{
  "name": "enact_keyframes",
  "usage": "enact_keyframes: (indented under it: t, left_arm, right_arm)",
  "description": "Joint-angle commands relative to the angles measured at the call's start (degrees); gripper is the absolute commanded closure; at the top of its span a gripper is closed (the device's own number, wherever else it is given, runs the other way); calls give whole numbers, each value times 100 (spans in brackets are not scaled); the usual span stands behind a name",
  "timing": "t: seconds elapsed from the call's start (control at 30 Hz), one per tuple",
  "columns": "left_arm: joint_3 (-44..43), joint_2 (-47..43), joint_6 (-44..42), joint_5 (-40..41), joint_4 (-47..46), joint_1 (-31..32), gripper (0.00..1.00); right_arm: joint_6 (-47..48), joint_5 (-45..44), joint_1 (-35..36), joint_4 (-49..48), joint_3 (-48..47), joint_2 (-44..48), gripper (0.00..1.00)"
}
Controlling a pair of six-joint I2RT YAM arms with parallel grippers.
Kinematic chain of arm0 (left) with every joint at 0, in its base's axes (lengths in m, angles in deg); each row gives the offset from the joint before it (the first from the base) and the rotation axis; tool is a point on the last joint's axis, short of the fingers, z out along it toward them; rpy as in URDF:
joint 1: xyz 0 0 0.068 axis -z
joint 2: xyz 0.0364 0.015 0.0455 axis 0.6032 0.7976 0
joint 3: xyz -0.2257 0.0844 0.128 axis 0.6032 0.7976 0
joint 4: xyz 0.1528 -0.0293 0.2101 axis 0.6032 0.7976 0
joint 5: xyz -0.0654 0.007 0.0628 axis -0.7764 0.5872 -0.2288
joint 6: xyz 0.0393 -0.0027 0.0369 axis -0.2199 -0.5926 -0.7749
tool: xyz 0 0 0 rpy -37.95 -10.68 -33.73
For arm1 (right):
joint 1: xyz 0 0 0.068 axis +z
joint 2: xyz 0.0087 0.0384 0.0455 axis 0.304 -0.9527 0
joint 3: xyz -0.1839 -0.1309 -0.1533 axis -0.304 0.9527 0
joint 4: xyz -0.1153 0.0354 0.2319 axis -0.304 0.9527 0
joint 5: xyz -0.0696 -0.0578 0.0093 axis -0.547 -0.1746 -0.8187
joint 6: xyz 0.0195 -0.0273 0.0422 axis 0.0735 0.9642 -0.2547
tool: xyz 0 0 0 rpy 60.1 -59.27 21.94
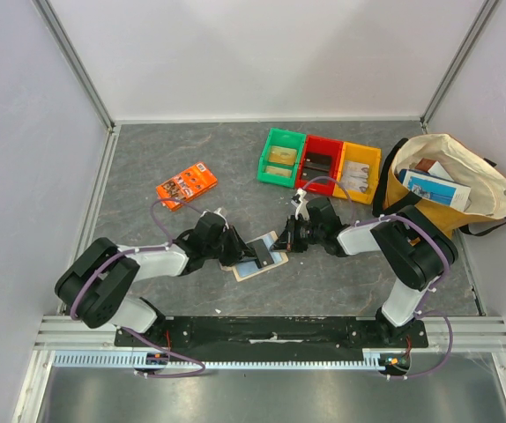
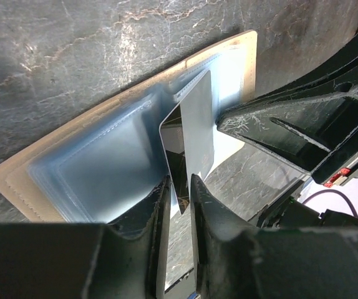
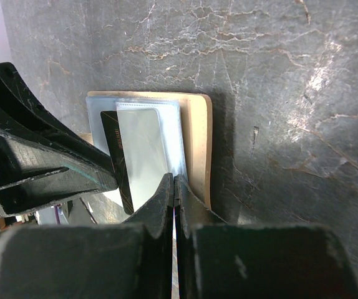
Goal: Take the credit cards out of the card holder
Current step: Remove the credit card from the card holder.
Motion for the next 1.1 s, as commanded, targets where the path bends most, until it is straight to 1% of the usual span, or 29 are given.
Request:
enact_keyframes:
  t: [0.0,0.1,0.17,0.27,0.33,0.37,0.6,0.8,1.0,1.07]
  left_arm:
    - [-136,154,141,-35,-139,-1,74]
    - [-154,243,176,-52,-219,-10,75]
    - [-145,278,185,-79,-245,-10,78]
    - [-75,199,194,-44,-236,-10,90]
    - [13,85,211,26,-193,-10,97]
    - [65,32,212,61,-158,-10,98]
    - [461,-495,247,158,44,-62,98]
    - [795,-1267,212,211,413,-150,98]
    - [857,-2217,-166,439,1072,-194,98]
    - [892,-2437,-306,475,1143,-212,98]
  right_arm:
    - [498,-1011,-63,1107,189,-404,100]
    - [489,-1003,-63,1116,189,-404,100]
    - [507,-1011,-63,1107,189,-404,100]
    - [489,-1003,-63,1116,189,-412,100]
    - [489,-1011,-63,1116,189,-421,100]
    - [498,-1011,-63,1107,189,-421,100]
    - [498,-1046,-63,1142,171,-412,100]
    - [507,-1090,-63,1178,154,-360,100]
    - [507,-1082,-63,1256,49,-114,100]
    - [559,-1038,-72,1353,-48,79,97]
